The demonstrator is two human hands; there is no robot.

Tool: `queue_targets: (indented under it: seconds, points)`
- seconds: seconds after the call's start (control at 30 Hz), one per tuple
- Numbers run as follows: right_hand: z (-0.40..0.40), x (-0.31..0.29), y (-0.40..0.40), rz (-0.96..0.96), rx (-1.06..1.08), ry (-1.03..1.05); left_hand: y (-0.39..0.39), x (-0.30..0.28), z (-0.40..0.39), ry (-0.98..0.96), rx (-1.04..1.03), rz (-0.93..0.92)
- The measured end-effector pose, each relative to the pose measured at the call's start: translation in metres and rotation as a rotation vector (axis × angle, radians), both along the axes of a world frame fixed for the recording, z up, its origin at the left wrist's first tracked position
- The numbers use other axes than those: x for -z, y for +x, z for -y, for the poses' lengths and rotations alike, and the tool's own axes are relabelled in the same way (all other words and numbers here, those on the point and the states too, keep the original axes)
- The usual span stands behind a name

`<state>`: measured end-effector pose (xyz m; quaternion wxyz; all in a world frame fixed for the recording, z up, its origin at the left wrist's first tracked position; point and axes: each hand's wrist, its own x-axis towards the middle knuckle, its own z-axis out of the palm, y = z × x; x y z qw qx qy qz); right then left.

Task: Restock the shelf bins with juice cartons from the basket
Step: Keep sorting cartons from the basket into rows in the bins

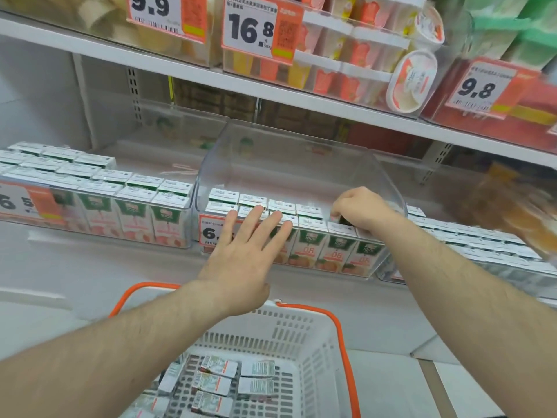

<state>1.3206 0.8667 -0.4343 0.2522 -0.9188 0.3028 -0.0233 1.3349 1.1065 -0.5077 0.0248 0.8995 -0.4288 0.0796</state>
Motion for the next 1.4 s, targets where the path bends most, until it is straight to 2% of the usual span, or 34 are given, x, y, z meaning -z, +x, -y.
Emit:
queue_targets:
  seconds: [0.13,0.33,0.63,0.7,0.73,0.77,0.8,0.87,0.93,0.97,1.03,1.13,1.27,1.4]
  points:
    - [0.000,0.003,0.007,-0.071,-0.055,0.095,0.001,0.001,0.001,-0.022,0.001,-0.016]
    - [0.004,0.000,0.013,-0.109,0.034,0.265,0.001,0.001,0.003,-0.022,-0.006,-0.013]
    - [-0.013,-0.006,0.010,-0.163,0.001,0.206,0.002,-0.006,0.002,-0.023,0.025,-0.067]
    - [-0.021,-0.005,0.010,-0.164,0.001,0.102,0.000,-0.009,-0.003,-0.042,0.043,-0.041]
    - [-0.025,-0.002,0.010,-0.134,-0.003,-0.026,-0.001,-0.008,-0.006,-0.072,0.066,0.009]
    - [-0.029,0.001,0.009,-0.044,-0.015,-0.188,-0.002,-0.006,-0.010,-0.119,0.107,0.080]
    - [-0.036,0.005,0.007,0.124,-0.047,-0.358,-0.003,-0.003,-0.015,-0.168,0.154,0.145]
    - [-0.057,0.019,-0.004,0.593,-0.221,-0.585,-0.001,0.006,-0.027,-0.270,0.218,0.169]
    - [-0.087,0.039,-0.020,0.904,-0.470,-0.624,0.001,0.015,-0.041,-0.265,0.223,0.106]
    - [-0.103,0.053,-0.027,0.947,-0.584,-0.570,0.002,0.018,-0.048,-0.232,0.205,0.056]
    - [-0.130,0.082,-0.037,0.888,-0.703,-0.422,0.004,0.026,-0.064,-0.154,0.129,-0.123]
    - [-0.154,0.127,-0.042,0.693,-0.708,-0.253,0.009,0.045,-0.088,-0.027,-0.014,-0.416]
    - [-0.169,0.177,-0.042,0.353,-0.621,-0.069,0.014,0.083,-0.120,0.200,-0.140,-0.590]
    - [-0.168,0.221,-0.041,0.015,-0.519,0.074,0.016,0.125,-0.135,0.303,-0.262,-0.697]
